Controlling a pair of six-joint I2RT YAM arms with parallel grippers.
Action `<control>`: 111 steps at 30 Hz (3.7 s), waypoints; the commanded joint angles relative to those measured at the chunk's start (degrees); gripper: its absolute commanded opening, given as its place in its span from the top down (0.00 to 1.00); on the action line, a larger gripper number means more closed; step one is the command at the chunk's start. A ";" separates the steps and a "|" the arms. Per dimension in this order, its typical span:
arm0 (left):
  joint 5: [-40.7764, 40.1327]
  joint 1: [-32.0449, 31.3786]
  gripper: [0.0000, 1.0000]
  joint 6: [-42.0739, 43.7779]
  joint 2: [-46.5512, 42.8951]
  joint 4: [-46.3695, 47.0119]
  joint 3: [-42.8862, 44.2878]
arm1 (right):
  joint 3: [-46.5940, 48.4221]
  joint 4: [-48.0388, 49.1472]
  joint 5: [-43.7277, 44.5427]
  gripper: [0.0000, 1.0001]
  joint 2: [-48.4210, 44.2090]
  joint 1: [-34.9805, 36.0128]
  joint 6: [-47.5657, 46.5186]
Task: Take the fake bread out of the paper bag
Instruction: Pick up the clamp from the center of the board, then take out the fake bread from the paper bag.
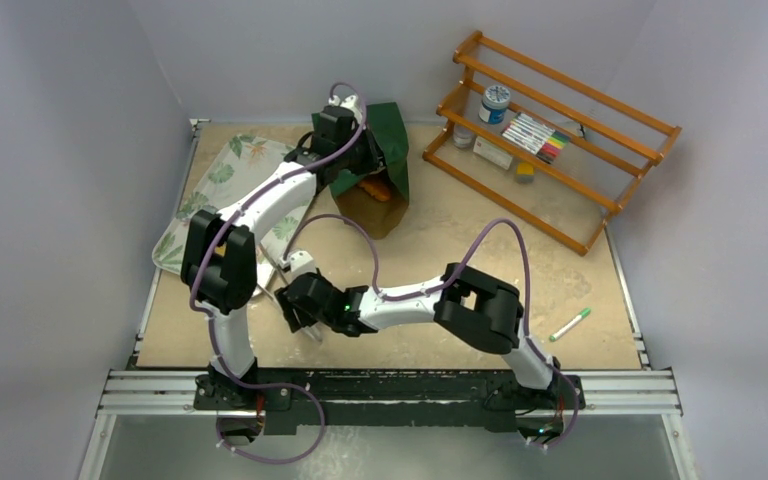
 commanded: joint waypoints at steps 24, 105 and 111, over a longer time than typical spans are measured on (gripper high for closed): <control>0.32 1.10 1.00 -1.93 -2.54 5.62 -1.80 | 4.55 -4.04 8.65 0.61 0.17 2.31 -2.53; -1.94 0.71 1.00 -0.43 -2.55 11.97 -10.86 | -9.82 -35.82 19.53 0.66 -36.57 -8.83 10.56; -1.21 0.64 1.00 -0.95 -2.51 11.88 -10.19 | -9.26 -31.27 17.16 0.66 -33.38 -12.54 5.91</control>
